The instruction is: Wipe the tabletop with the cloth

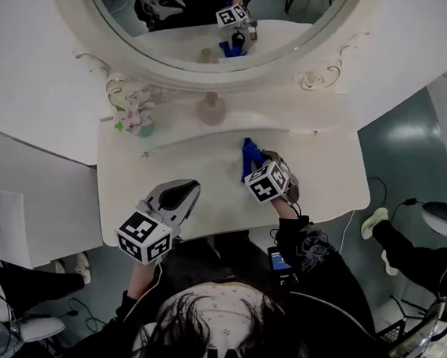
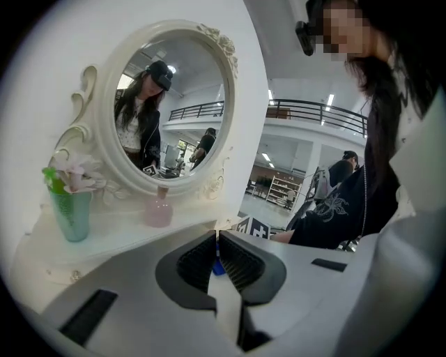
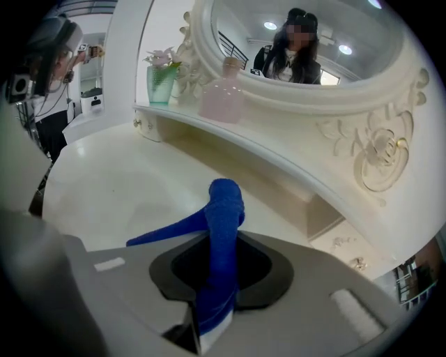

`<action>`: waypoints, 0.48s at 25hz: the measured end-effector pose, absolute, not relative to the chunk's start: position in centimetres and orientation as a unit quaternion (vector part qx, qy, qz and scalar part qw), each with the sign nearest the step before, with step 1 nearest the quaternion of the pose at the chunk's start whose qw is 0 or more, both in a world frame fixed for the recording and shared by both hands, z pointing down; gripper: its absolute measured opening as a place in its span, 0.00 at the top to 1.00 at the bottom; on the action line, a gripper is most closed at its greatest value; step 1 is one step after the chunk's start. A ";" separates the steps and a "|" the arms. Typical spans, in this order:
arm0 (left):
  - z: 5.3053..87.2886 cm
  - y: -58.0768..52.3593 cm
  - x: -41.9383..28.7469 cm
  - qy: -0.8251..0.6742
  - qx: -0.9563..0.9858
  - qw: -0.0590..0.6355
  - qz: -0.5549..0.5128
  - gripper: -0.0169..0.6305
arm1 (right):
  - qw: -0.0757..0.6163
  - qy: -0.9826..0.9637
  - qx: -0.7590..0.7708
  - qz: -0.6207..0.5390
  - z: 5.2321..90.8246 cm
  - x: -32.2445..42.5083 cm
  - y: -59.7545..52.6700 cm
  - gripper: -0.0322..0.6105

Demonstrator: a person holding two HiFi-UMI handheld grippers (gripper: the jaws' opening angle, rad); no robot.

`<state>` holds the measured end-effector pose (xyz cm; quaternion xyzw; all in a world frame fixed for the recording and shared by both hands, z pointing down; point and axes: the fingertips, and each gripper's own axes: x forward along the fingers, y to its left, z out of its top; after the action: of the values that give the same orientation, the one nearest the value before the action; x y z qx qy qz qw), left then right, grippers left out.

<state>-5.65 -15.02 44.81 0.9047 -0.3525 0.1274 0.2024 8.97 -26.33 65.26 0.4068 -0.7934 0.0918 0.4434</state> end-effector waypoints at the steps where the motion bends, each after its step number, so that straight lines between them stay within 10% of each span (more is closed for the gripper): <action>1: 44.9 -15.3 -4.6 -0.353 0.904 0.203 0.128 0.98 | 0.443 -0.793 0.409 0.094 65.3 10.3 -26.7 0.83; 12: 45.3 -17.0 4.4 -0.344 0.906 0.201 0.140 0.98 | 0.428 -0.761 0.470 0.129 65.4 26.6 -28.9 0.83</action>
<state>4.38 -17.05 45.31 0.9063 -0.3440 0.1405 0.2015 26.58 -28.91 65.41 0.4700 -0.7609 0.1293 0.4283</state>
